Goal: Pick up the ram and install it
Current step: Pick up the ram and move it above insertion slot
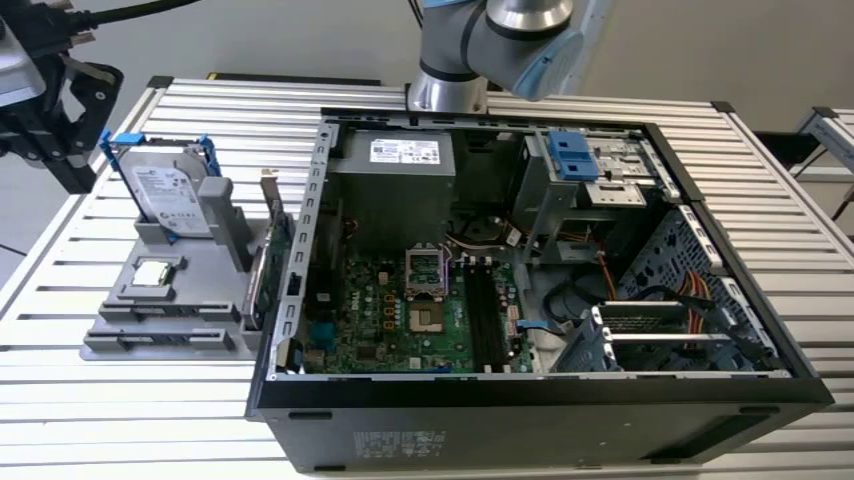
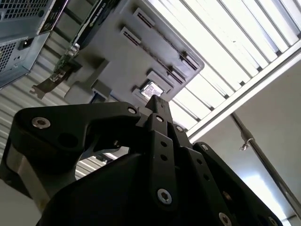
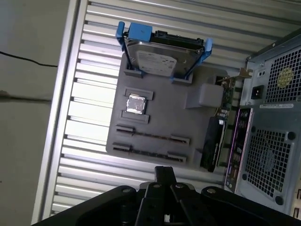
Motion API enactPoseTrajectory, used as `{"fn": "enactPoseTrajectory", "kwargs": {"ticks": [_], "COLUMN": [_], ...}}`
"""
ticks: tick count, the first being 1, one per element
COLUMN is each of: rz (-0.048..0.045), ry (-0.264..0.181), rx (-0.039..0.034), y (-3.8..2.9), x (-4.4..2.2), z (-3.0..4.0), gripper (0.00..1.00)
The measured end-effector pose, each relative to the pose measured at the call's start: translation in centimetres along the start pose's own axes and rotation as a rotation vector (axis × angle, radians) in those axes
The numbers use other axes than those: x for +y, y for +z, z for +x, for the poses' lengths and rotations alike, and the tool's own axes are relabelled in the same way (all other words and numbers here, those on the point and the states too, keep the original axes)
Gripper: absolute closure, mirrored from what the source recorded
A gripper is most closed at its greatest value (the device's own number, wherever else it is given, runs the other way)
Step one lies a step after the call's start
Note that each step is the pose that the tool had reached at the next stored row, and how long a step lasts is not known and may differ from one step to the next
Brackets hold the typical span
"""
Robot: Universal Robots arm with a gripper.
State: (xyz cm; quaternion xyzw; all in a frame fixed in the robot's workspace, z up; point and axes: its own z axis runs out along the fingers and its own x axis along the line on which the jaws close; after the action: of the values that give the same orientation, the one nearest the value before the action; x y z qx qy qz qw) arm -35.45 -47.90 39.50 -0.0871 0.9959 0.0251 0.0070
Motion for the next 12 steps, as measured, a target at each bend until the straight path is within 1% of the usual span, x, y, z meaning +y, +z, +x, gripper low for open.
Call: {"fn": "enactPoseTrajectory", "kwargs": {"ticks": [12], "rz": [-0.0012], "ry": [-0.068], "rx": [0.0034], "y": [0.0], "x": [0.0], "z": [0.0], "gripper": [1.0]}}
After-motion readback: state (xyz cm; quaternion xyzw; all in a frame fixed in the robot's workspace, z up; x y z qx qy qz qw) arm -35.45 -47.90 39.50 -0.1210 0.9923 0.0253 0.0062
